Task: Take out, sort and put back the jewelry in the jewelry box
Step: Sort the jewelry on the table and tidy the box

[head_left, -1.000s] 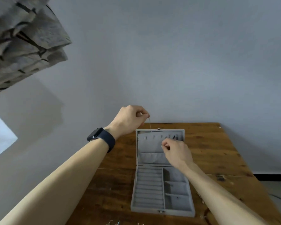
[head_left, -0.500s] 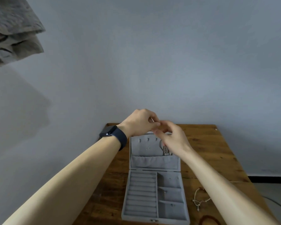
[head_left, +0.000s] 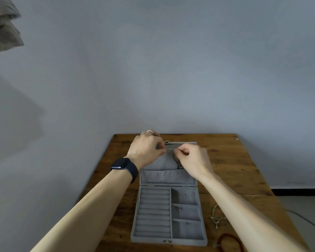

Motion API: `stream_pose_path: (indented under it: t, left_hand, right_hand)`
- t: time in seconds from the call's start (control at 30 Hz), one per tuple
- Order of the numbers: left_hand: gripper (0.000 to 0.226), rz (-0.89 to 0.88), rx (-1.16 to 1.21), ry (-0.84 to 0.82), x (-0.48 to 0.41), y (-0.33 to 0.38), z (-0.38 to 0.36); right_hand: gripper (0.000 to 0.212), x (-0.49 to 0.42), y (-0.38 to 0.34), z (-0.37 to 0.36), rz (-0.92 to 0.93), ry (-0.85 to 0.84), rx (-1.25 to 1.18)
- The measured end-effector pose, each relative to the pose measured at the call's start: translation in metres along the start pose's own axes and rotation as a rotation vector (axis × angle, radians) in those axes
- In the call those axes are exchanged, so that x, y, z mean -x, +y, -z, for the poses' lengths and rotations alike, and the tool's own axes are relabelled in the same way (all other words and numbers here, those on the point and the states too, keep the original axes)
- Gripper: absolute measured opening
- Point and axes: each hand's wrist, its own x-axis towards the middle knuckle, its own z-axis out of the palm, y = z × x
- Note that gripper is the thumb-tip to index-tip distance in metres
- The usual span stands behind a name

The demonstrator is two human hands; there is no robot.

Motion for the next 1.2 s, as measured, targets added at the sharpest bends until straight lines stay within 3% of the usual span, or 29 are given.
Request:
stream_pose_path:
  t: [0.13, 0.33, 0.7, 0.93, 1.2]
  left_hand:
    - [0.016, 0.041, 0.010, -0.027, -0.010, -0.002, -0.007]
    - [0.019, 0.091, 0.017, -0.143, -0.018, -0.004, -0.009]
    - [0.027, 0.087, 0.017, -0.045, -0.016, -0.002, -0.009]
    - [0.034, 0.052, -0.032, -0.026, -0.014, -0.002, -0.009]
    - [0.031, 0.009, 0.008, -0.078, -0.007, -0.009, -0.006]
  right_hand:
    - [0.023, -0.002, -0.001, -0.008, -0.007, 0.089, 0.124]
    - [0.027, -0.007, -0.008, -0.014, -0.072, 0.095, 0.178]
    - [0.027, -0.002, -0.009, -0.022, -0.145, 0.089, 0.199]
    - [0.027, 0.005, -0.003, -0.030, -0.149, 0.044, 0.213]
    - [0.022, 0.026, 0.005, -0.036, -0.005, -0.117, 0.366]
